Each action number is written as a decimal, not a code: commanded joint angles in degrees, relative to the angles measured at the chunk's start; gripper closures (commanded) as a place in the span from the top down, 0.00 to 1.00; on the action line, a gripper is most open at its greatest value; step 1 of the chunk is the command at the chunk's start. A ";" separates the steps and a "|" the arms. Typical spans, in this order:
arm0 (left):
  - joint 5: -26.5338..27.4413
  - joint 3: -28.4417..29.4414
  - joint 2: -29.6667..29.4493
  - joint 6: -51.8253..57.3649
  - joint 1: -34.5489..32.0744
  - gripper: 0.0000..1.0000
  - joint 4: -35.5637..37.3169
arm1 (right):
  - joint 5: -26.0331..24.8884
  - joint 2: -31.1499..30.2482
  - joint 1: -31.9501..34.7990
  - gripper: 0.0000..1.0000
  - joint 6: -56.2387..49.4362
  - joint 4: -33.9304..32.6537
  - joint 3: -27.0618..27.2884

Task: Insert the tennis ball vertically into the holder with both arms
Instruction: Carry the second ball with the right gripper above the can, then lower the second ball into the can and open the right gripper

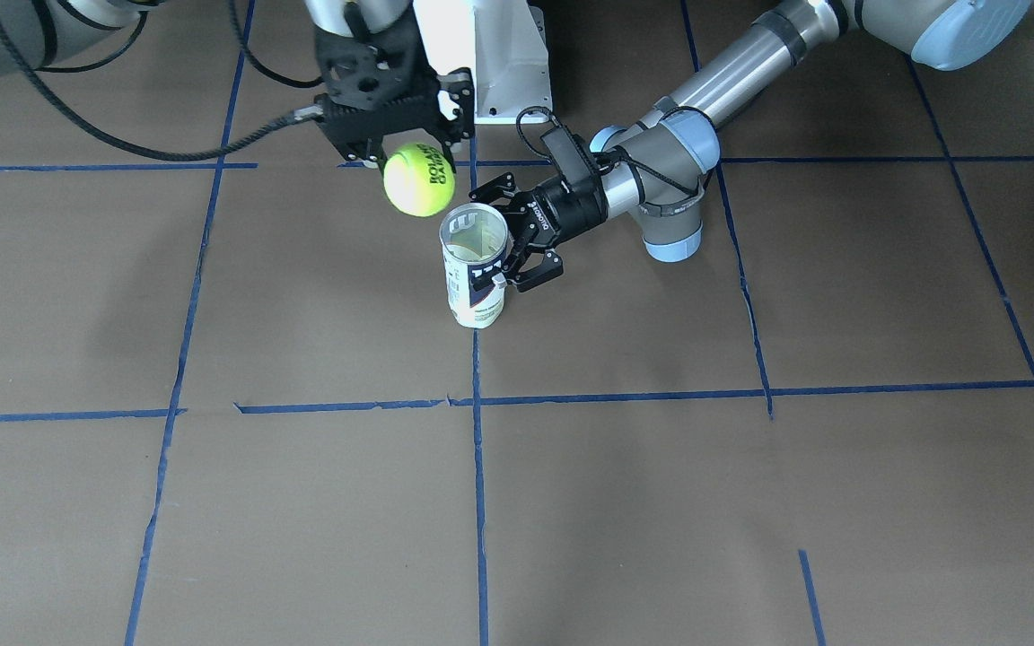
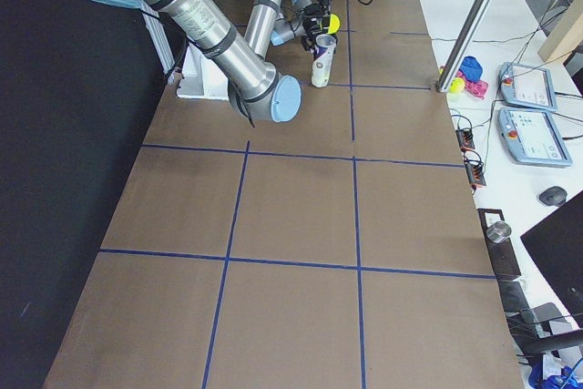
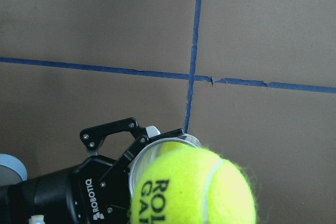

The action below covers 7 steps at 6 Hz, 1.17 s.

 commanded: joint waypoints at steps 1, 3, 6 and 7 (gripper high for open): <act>0.00 0.01 -0.02 -0.06 0.08 0.80 0.09 | -2.07 0.35 -1.82 0.22 0.24 0.00 -1.26; 0.00 0.09 0.07 -0.06 0.08 0.81 0.00 | -3.48 0.35 -3.15 0.84 0.33 0.00 -1.26; 0.00 0.09 0.07 -0.06 0.08 0.81 0.00 | -4.11 0.53 -3.33 0.99 0.16 0.08 -1.26; 0.00 0.09 0.07 -0.06 0.08 0.81 0.00 | -3.84 0.44 -3.33 0.99 -0.28 0.08 -1.00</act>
